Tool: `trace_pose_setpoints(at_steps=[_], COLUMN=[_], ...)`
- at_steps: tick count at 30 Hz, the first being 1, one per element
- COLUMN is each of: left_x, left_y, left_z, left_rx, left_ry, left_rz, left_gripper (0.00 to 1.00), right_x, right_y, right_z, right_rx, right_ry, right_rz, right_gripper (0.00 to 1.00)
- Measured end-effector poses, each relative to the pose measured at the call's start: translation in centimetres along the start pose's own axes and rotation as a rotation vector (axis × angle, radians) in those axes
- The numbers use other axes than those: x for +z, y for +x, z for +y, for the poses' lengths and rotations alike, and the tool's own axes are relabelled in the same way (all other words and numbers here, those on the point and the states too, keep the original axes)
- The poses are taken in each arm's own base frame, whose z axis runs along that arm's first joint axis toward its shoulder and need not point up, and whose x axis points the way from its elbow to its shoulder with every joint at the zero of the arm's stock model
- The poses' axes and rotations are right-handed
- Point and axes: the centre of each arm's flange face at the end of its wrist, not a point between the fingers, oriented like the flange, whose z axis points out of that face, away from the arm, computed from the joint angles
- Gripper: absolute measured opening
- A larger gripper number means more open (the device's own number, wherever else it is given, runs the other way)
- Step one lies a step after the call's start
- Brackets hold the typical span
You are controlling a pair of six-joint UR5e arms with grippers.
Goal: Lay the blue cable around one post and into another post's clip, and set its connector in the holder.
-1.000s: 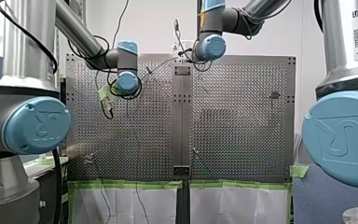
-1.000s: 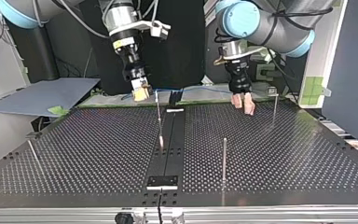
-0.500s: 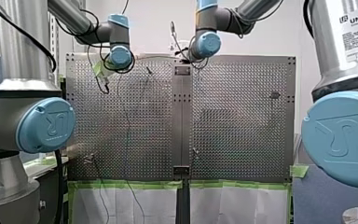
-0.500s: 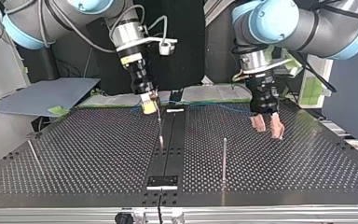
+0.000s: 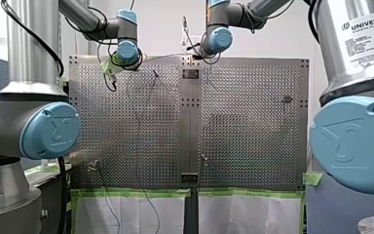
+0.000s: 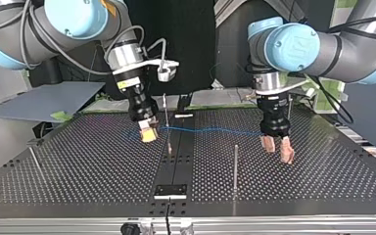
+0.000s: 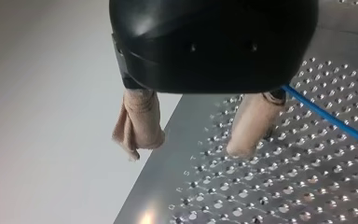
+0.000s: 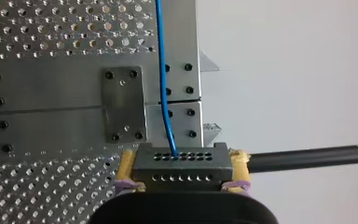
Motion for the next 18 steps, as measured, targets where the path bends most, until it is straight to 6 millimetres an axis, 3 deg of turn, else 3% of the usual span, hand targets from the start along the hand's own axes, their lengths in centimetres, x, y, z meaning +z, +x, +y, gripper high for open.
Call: trace_pose_setpoints(at_steps=[18], left_x=[4.3], left_y=[-1.1], left_z=[-1.2], left_rx=[0.067], left_ry=[-0.016], left_rz=[0.098], left_gripper=[1.0], right_x=[4.6], right_y=[5.4], right_z=[3.8], right_rx=[-0.005], right_ry=[-0.004], right_rz=[0.128], right_gripper=[0.0])
